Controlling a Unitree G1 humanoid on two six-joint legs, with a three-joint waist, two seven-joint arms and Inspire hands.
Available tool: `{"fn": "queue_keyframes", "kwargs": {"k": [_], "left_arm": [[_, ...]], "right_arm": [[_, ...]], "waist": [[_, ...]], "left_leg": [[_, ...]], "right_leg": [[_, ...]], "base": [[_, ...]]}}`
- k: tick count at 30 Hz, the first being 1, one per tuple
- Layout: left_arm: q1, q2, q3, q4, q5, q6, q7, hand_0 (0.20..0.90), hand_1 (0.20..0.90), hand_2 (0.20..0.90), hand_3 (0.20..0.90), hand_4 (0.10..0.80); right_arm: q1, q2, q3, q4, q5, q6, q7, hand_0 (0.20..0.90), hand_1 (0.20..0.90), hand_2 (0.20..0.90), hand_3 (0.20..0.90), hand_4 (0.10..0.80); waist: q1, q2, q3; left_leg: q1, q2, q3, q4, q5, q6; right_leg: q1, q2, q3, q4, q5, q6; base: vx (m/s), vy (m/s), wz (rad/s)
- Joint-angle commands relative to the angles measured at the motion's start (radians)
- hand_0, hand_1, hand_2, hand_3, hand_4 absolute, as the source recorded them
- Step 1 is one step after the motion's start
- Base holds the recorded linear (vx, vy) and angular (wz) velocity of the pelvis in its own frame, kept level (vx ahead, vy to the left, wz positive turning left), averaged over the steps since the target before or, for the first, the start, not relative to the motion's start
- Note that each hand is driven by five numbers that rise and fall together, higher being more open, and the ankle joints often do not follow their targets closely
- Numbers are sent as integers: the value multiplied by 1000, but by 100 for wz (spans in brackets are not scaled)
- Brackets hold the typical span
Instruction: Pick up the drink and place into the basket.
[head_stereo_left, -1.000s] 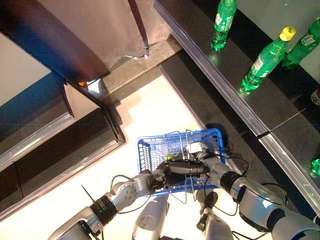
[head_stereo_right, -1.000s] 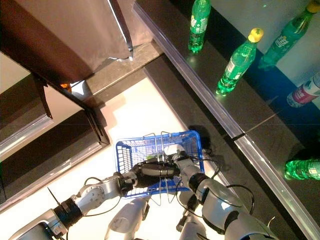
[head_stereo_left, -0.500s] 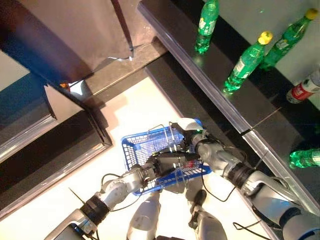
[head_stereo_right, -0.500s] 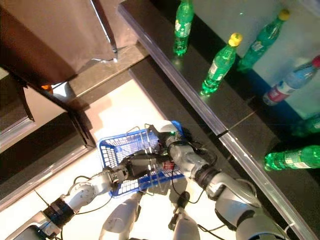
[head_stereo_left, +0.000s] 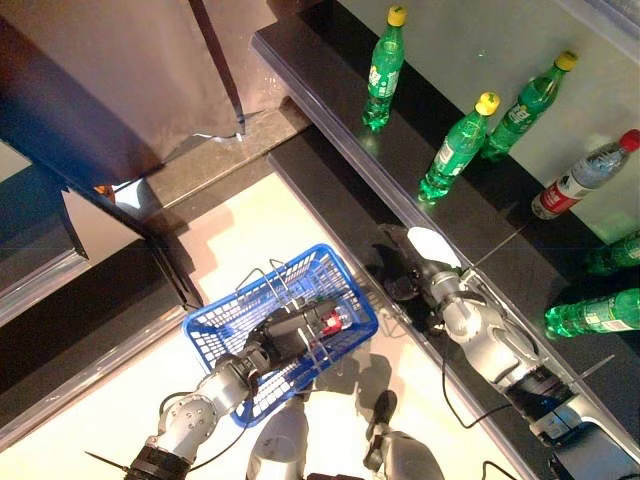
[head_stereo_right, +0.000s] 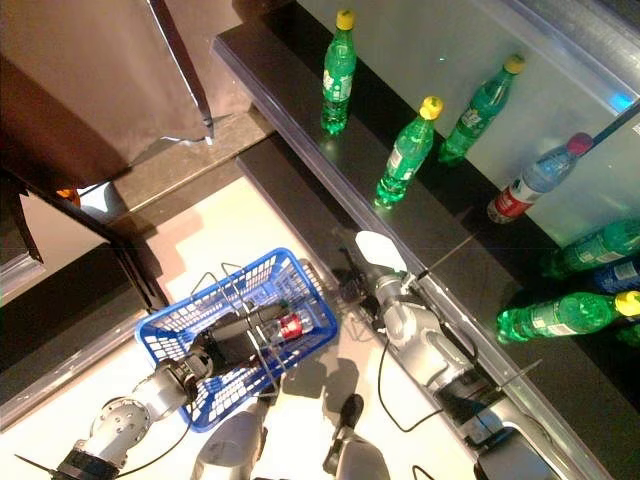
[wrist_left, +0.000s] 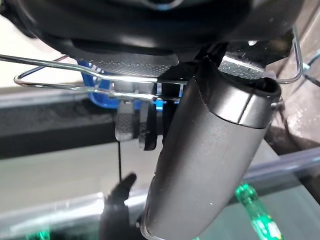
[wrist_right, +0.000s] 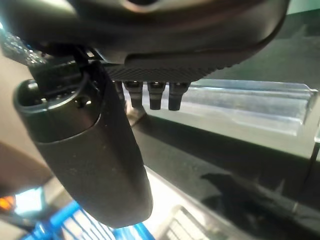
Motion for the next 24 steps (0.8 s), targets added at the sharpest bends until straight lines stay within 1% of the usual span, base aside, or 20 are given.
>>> {"fn": "queue_keyframes", "kwargs": {"k": [1,3,4,6,7,8,10,11,12,13,17,19,21,22,24], "left_arm": [[-23,-91,33,-302,44,-155,-144,300,300,300,200,100],[7,-93,54,-262,142,-201,-126,300,300,300,200,100],[11,-93,56,-257,150,-204,-123,300,300,300,200,100],[41,-101,75,-180,234,-247,-105,300,300,300,200,100],[47,-102,77,-159,256,-260,-93,300,300,300,200,100],[56,-102,83,-125,280,-272,-85,300,300,300,200,100],[72,-105,93,-66,321,-291,-75,300,300,300,200,100],[90,-103,102,-27,371,-312,-87,300,300,300,200,100],[99,-102,105,-3,389,-307,-75,300,300,300,200,100],[109,-108,105,58,381,-321,-82,300,300,300,200,100],[119,-131,111,245,490,-390,-106,300,300,300,200,100],[114,-136,109,320,500,-404,-98,300,300,300,200,100],[93,-164,110,494,515,-438,-109,300,300,300,200,100],[89,-169,108,521,513,-439,-109,300,300,300,200,100],[69,-190,110,652,515,-451,-117,300,300,300,200,100]], "right_arm": [[106,-4,-19,-72,84,-161,-115,900,900,900,900,800],[171,9,-60,-91,149,-215,-118,900,900,900,900,800],[179,11,-64,-93,161,-221,-118,900,900,900,900,800],[241,42,-96,-92,248,-283,-109,900,900,900,900,800],[255,51,-102,-92,274,-292,-96,900,900,900,900,800],[272,62,-109,-87,332,-299,-70,900,900,900,900,800],[310,85,-119,-75,387,-322,-28,900,900,900,900,800],[338,97,-121,-70,428,-331,5,900,900,900,900,800],[356,107,-122,-60,460,-340,32,900,900,900,900,800],[379,120,-122,-47,503,-350,56,900,900,900,900,800],[420,162,-110,24,605,-372,114,900,900,900,900,800],[436,178,-109,52,686,-368,151,900,900,900,900,800],[452,217,-102,157,726,-359,193,900,900,900,900,800],[452,222,-99,175,743,-344,197,900,900,900,900,800],[457,250,-95,286,768,-320,212,900,900,900,900,800]], "waist": [[0,18,-310],[-7,17,-315],[-8,17,-315],[-19,14,-320],[-22,13,-322],[-27,11,-324],[-35,8,-330],[-40,6,-332],[-43,6,-335],[-49,4,-336],[-67,0,-339],[-77,0,-341],[-96,1,-344],[-99,1,-345],[-111,0,-346]], "left_leg": [[14,15,0,-34,-25,-6],[17,18,7,-34,-26,-8],[17,19,8,-34,-26,-9],[18,24,18,-34,-25,-12],[18,25,21,-34,-24,-13],[17,26,25,-34,-23,-15],[16,29,33,-34,-22,-17],[16,32,40,-34,-22,-18],[16,33,44,-34,-22,-19],[17,36,52,-34,-21,-20],[23,44,77,-34,-24,-22],[25,47,87,-34,-25,-24],[24,51,106,-34,-27,-28],[23,51,107,-34,-27,-29],[21,52,117,-34,-28,-33]], "right_leg": [[34,14,35,92,-103,-5],[36,16,40,90,-103,-3],[36,16,41,89,-103,-3],[38,19,46,84,-101,-1],[38,19,48,83,-100,-1],[38,21,52,80,-98,0],[39,24,58,75,-97,0],[39,25,61,71,-95,-1],[40,26,63,68,-94,-1],[39,27,67,67,-91,-1],[40,27,78,57,-84,0],[40,27,85,53,-82,0],[39,25,94,43,-77,4],[39,25,95,42,-75,5],[36,22,100,34,-69,8]], "base": [[-27,3,-4],[-33,0,-3],[-48,-7,-2],[-50,-7,-8],[-49,-9,-15],[-45,-10,-16],[-43,-9,-9],[-43,-5,-2],[-53,-4,-9],[-56,-1,-21],[-45,3,-15],[-41,11,-15],[-55,20,-21],[-56,14,-14],[-47,5,-15]]}}
